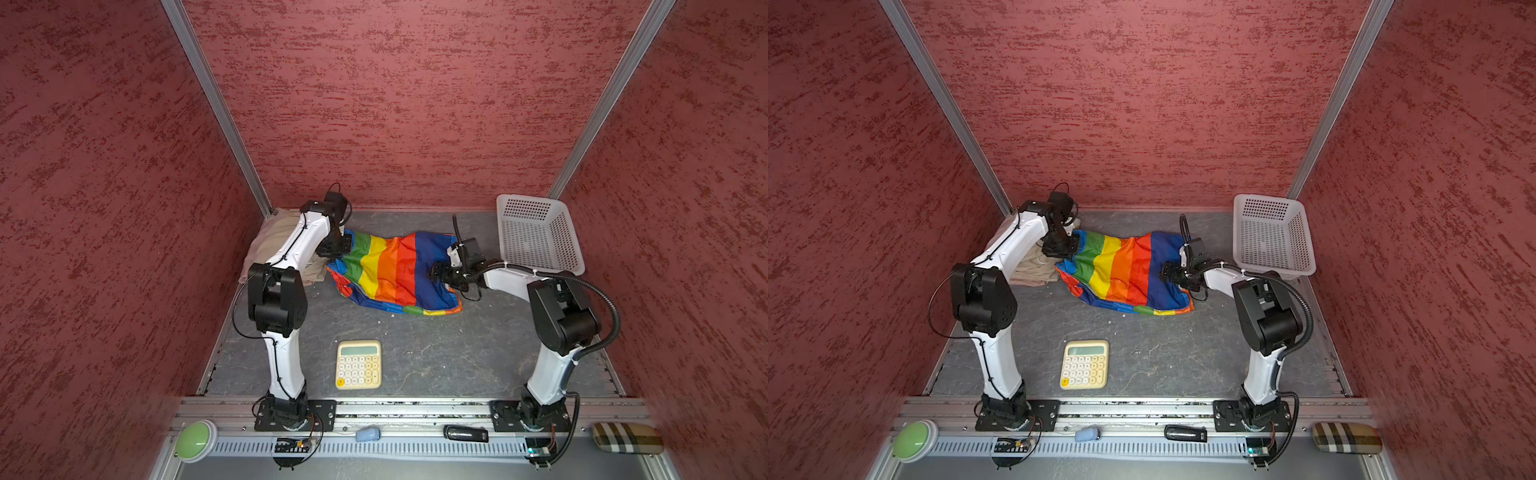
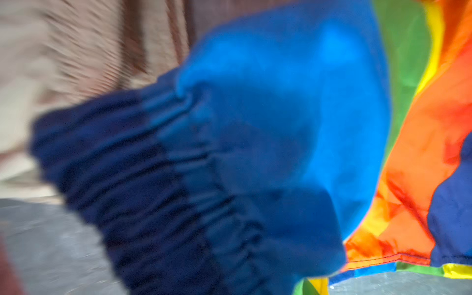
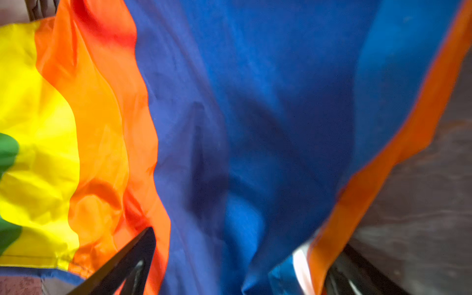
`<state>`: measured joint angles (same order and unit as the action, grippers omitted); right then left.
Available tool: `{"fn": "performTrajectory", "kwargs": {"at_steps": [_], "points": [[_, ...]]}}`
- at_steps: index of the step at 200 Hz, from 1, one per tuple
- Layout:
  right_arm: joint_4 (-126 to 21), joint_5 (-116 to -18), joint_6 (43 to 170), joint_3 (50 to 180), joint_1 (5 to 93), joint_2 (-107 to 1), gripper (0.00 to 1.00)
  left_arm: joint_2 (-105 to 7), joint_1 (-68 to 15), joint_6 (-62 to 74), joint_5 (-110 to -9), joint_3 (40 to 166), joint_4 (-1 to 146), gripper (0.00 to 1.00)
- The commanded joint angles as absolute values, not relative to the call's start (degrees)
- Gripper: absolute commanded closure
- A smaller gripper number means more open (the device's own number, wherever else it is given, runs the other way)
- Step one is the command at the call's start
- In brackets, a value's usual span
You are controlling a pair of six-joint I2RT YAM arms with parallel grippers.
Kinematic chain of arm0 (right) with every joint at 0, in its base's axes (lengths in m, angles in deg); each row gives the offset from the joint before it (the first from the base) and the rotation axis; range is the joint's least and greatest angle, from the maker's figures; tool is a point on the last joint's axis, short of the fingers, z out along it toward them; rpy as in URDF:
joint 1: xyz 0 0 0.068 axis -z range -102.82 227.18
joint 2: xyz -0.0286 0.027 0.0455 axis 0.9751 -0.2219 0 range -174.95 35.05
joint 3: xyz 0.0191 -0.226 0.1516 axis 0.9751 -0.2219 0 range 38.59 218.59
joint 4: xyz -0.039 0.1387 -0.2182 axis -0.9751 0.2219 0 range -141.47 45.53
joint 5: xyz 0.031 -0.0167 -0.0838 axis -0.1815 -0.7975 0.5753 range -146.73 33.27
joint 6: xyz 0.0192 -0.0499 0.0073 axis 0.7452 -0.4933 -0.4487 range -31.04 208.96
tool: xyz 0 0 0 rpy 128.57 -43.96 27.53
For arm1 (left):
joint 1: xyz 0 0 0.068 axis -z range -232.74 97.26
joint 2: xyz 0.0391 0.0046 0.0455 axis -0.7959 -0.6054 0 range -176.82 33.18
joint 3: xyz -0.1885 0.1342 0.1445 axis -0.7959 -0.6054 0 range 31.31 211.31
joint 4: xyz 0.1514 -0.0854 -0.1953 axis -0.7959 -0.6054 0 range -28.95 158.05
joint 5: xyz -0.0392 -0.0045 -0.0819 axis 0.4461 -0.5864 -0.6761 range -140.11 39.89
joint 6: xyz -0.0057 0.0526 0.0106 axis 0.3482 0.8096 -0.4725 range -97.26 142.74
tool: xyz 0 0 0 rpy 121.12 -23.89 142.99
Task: Fold and stack the shorts
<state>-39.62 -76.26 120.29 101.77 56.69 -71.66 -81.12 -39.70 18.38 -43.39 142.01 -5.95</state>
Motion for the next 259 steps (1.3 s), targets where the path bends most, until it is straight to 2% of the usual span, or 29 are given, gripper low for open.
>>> {"fn": "performTrajectory", "kwargs": {"at_steps": [1, 23, 34, 63, 94, 143, 189, 218, 223, 229, 242, 250, 253, 256, 259], "points": [[-36.6, -77.4, 122.0, 102.5, 55.6, -72.8, 0.01, -82.7, -34.7, 19.8, -30.8, 149.0, -16.8, 1.0], [-36.6, -77.5, 122.1, 103.1, 55.3, -73.6, 0.01, -87.6, -29.5, 17.4, -25.6, 157.8, -23.9, 1.0], [-37.0, -77.7, 122.2, 103.3, 55.2, -73.9, 0.01, -89.4, -26.7, 15.5, -26.5, 161.7, -24.6, 1.0], [-38.7, -78.7, 123.2, 103.2, 54.4, -75.4, 0.01, -93.0, -22.2, 9.9, -38.8, 165.6, -21.8, 1.0], [-40.2, -79.5, 124.0, 102.6, 53.4, -76.3, 0.01, -97.6, -21.6, 4.3, -53.5, 169.1, -17.5, 1.0], [-42.9, -80.2, 124.7, 99.2, 52.9, -75.5, 0.01, -94.0, -24.7, -8.9, -74.4, 154.5, 5.5, 1.0], [-42.8, -80.8, 124.3, 96.9, 53.0, -72.8, 0.01, -93.8, -25.2, -20.6, -83.2, 140.7, 26.3, 1.0], [-43.1, -81.6, 124.4, 94.2, 52.9, -67.7, 0.01, -89.7, -26.6, -32.3, -88.7, 129.2, 49.5, 1.0], [-42.7, -81.6, 124.2, 94.1, 52.9, -66.8, 0.01, -88.9, -26.9, -34.8, -89.4, 127.1, 53.2, 0.92], [-42.2, -81.5, 124.0, 93.7, 52.9, -65.6, 0.01, -88.2, -27.2, -37.4, -90.3, 125.3, 58.5, 0.75], [-40.3, -80.6, 123.4, 93.6, 52.9, -62.7, 0.01, -86.9, -27.8, -42.2, -92.5, 122.5, 68.0, 0.5], [-38.7, -79.8, 122.8, 93.9, 52.9, -60.8, 0.01, -86.0, -28.1, -43.9, -93.7, 121.8, 71.7, 0.26], [-38.0, -79.5, 122.5, 94.0, 52.9, -60.1, 0.01, -85.7, -28.2, -44.7, -94.2, 121.6, 73.3, 0.08], [-37.2, -79.0, 122.3, 94.3, 52.9, -59.3, 0.01, -85.2, -28.3, -45.4, -94.6, 121.3, 74.9, 0.01], [-36.5, -78.3, 122.1, 94.4, 52.9, -58.6, 0.01, -84.8, -28.5, -46.2, -95.0, 121.0, 76.2, 0.01]]}}
